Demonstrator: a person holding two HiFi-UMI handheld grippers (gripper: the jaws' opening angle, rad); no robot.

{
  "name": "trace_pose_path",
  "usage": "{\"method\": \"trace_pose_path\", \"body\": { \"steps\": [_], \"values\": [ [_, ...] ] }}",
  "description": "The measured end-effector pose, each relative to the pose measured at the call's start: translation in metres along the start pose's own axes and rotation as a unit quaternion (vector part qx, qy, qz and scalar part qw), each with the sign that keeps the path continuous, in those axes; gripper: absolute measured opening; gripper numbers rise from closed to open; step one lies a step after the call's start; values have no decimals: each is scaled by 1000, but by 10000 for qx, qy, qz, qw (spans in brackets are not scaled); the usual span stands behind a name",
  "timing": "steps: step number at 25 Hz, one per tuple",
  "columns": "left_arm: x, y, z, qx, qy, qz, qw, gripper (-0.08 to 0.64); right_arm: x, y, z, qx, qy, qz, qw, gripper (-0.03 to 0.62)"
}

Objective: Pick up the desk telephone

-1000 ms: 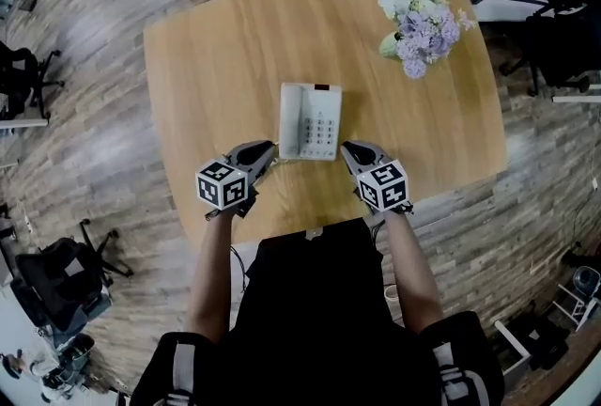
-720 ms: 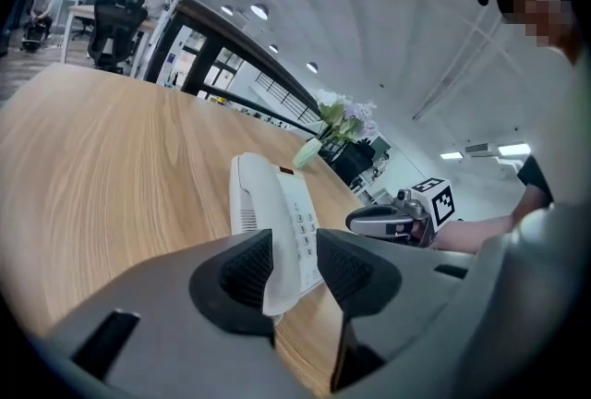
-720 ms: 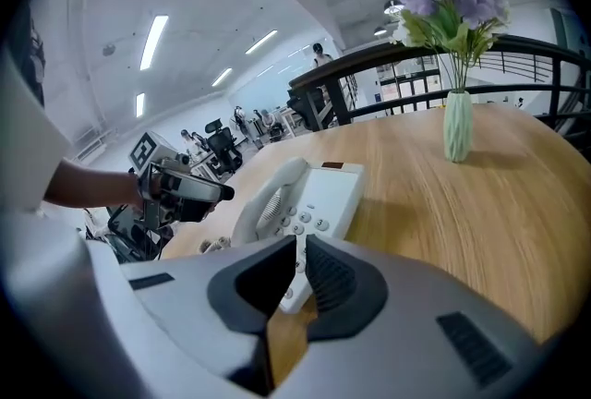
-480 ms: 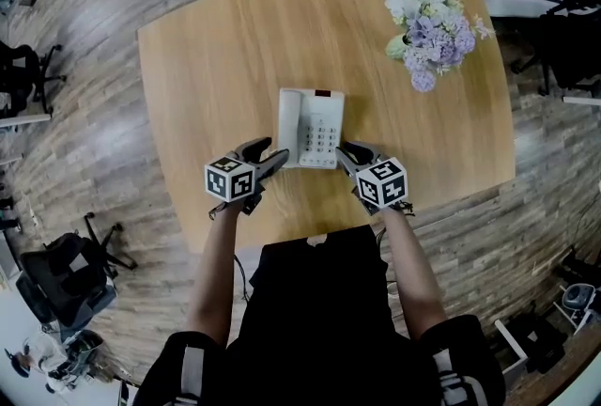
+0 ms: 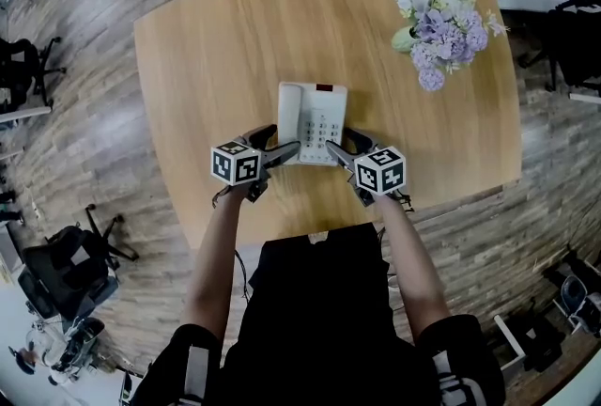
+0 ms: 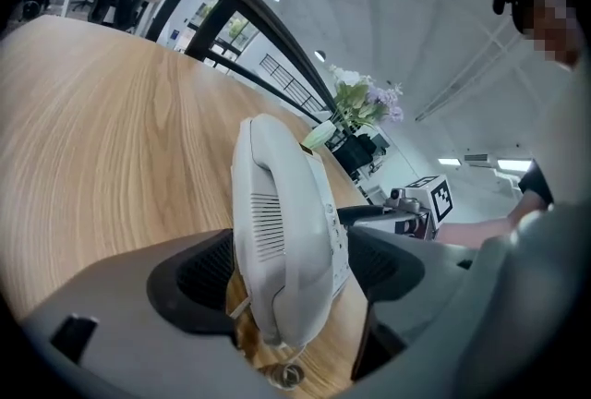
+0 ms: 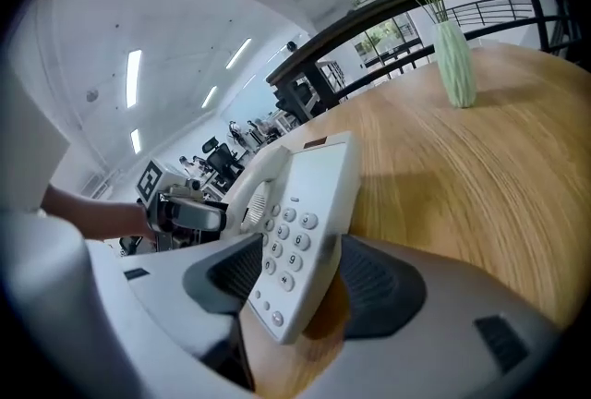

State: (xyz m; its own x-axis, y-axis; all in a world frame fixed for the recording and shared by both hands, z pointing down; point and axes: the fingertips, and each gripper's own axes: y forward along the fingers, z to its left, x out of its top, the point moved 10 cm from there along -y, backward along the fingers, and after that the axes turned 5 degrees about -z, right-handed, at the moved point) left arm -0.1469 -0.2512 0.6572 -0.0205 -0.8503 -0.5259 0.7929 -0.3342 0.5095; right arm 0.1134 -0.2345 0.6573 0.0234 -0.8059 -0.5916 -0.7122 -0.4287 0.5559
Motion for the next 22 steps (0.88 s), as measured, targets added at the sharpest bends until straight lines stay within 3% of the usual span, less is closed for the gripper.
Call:
{"method": "trace_pose_path", "body": {
  "steps": [12,22],
  "values": [
    [7,24,10,-176,102,440,9988,380,-4,21,-8,-30,238,135,9996,258],
    [11,27,13,-298,44,667,9973,382,-5,26,-16,177,549,131,9982,261]
  ]
}}
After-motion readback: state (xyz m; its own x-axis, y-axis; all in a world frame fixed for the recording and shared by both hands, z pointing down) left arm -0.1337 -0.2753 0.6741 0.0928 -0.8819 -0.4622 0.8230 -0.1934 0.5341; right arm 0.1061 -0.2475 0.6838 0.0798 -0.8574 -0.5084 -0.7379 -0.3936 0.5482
